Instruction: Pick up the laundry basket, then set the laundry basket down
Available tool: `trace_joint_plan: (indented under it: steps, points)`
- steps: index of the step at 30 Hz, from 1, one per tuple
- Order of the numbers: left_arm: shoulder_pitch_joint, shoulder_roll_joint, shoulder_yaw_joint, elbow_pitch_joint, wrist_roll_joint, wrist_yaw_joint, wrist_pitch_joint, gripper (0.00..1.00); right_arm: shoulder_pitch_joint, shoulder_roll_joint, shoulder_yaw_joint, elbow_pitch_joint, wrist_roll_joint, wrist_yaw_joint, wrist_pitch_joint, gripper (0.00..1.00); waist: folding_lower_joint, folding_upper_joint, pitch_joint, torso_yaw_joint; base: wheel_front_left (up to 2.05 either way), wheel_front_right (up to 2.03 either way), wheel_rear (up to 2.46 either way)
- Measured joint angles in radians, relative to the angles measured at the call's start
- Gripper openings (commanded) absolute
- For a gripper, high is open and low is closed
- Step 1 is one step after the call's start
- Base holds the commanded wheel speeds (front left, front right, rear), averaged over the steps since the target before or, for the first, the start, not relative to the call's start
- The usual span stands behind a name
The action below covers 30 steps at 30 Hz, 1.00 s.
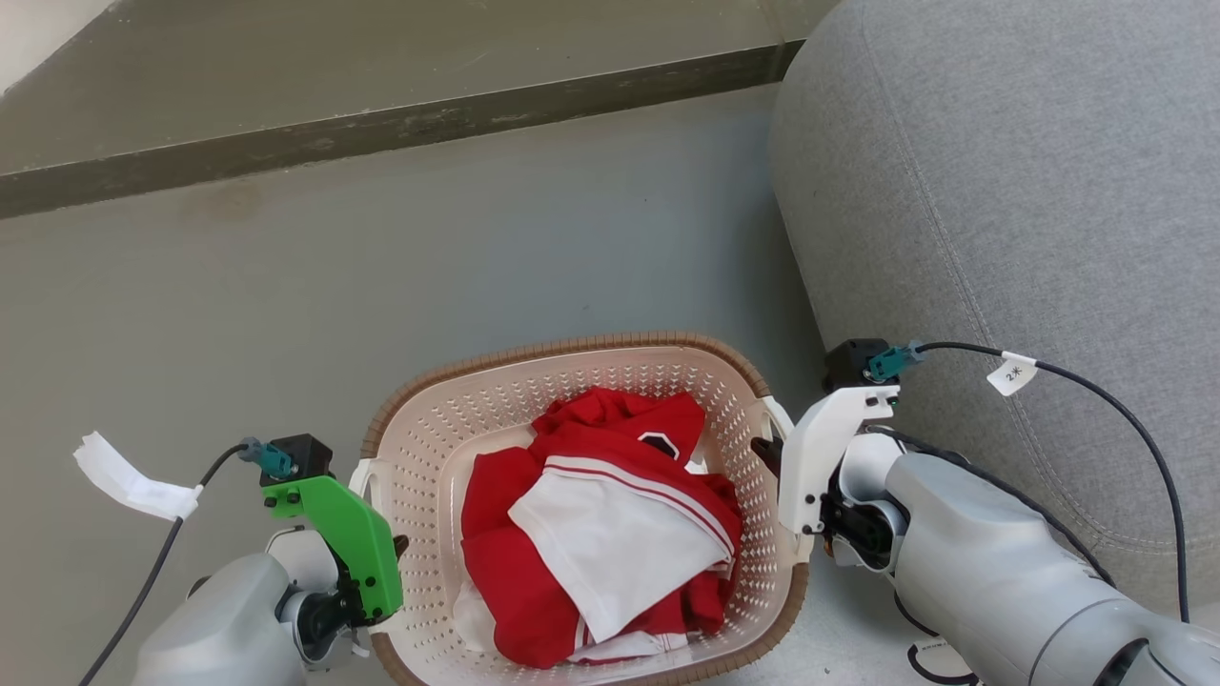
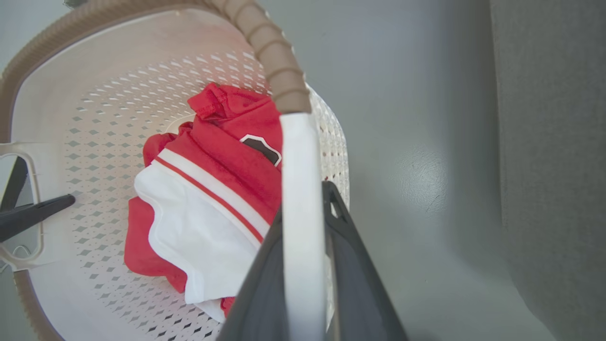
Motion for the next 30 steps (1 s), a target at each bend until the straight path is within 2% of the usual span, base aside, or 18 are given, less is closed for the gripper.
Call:
trace_joint_plan:
  steps: [30]
  points:
    - [-0.023,0.001,-0.009,0.015,-0.026,0.0,0.02,0.0,-0.016,-0.001,0.023,-0.001,0.041,0.005,0.009,0.0,0.0001,0.0,0.038,0.003,0.0,0.0,0.0]
